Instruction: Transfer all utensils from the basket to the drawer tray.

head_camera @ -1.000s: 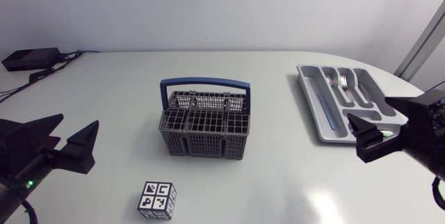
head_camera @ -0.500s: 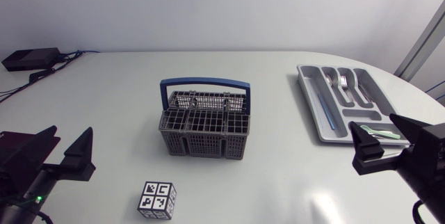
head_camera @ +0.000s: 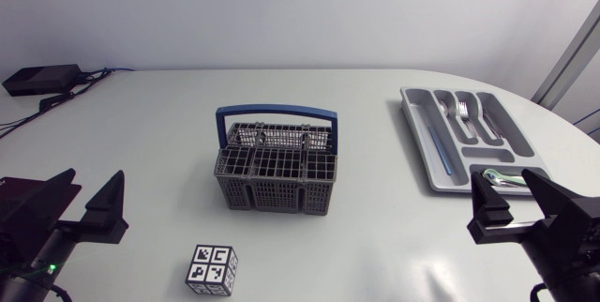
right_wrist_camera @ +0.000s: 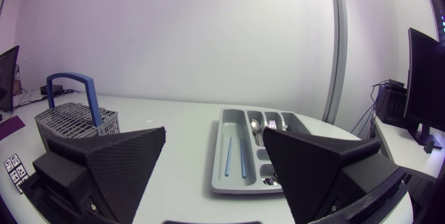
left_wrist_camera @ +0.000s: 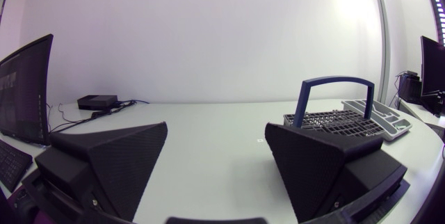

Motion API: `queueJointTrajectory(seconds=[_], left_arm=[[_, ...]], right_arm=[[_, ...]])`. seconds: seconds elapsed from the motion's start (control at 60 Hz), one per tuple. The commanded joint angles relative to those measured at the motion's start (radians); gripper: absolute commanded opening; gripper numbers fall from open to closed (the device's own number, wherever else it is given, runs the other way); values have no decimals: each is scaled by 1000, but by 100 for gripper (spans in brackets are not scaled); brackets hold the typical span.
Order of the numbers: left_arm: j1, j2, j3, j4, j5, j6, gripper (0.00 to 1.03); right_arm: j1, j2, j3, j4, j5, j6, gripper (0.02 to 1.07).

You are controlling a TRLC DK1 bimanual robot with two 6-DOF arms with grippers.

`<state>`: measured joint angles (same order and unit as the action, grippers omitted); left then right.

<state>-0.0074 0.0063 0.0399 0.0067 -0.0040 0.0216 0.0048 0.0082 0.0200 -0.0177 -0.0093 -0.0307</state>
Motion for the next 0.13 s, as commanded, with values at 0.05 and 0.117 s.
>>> queueJointTrajectory(seconds=[0.05,0.117], left_arm=[[7,-6,-40,-7,4,-22,98],[7,-6,-40,-7,4,-22,98]], right_arm=[[-5,-8,-20,18,9,31,103],[-5,-8,-20,18,9,31,103]])
